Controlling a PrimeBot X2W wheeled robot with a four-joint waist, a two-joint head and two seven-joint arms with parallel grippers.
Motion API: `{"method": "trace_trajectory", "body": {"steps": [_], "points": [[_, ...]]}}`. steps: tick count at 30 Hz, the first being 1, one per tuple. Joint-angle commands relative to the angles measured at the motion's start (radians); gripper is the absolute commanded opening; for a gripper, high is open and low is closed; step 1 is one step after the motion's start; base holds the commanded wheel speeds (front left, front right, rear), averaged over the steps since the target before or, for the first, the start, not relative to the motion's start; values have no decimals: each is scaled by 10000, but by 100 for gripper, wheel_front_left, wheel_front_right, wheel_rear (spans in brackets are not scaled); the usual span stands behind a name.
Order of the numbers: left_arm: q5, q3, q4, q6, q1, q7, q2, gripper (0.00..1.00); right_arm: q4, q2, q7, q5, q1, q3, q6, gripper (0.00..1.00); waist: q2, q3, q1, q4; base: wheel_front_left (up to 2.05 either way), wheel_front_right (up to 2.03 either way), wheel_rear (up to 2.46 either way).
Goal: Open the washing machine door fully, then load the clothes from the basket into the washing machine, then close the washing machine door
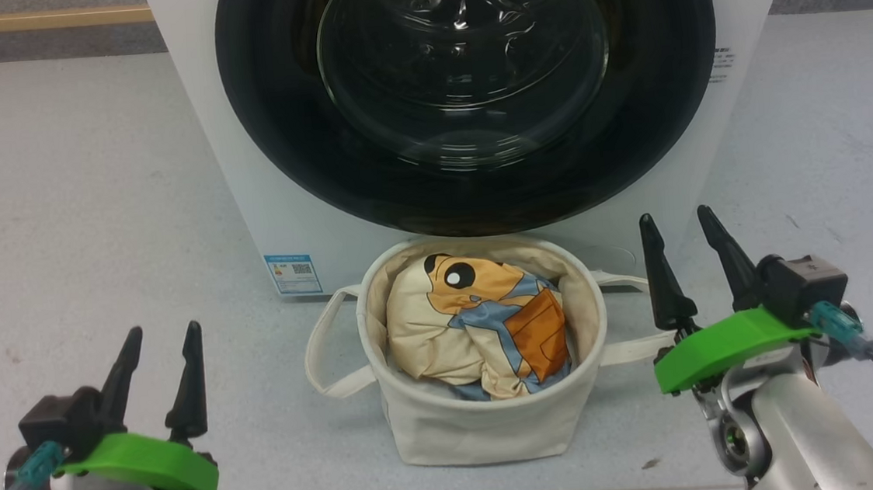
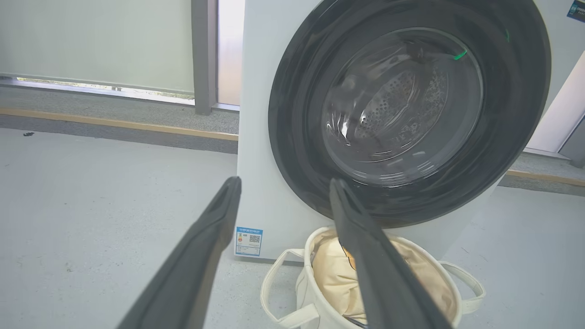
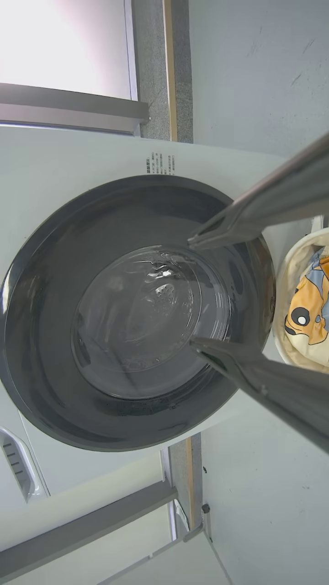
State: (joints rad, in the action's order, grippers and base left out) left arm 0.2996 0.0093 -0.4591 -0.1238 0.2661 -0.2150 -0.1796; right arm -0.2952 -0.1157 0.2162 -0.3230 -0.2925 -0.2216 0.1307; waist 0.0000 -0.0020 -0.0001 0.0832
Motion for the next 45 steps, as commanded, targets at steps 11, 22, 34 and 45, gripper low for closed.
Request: {"method": "trace_trajectory", "body": {"steps": [11,22,34,45], "points": [[-1434,412,128,-65,821,-467,-474,100,213,-122,456,1387,-641,-224,0,100,0,68,1,64,0,0,0],[-1288,493,68,-67,843,-467,-482,100,134,-107,456,1371,-601,-23,0,100,0,80,1,101,0,0,0],[-1035,479,194,-68,783,-467,-573,100,50,-64,456,1323,-542,90,0,100,0,91,1,126,0,0,0],[-863,430,208,-68,772,-467,-647,100,-48,-14,456,1343,-542,211,0,100,0,109,1,141,0,0,0]]}}
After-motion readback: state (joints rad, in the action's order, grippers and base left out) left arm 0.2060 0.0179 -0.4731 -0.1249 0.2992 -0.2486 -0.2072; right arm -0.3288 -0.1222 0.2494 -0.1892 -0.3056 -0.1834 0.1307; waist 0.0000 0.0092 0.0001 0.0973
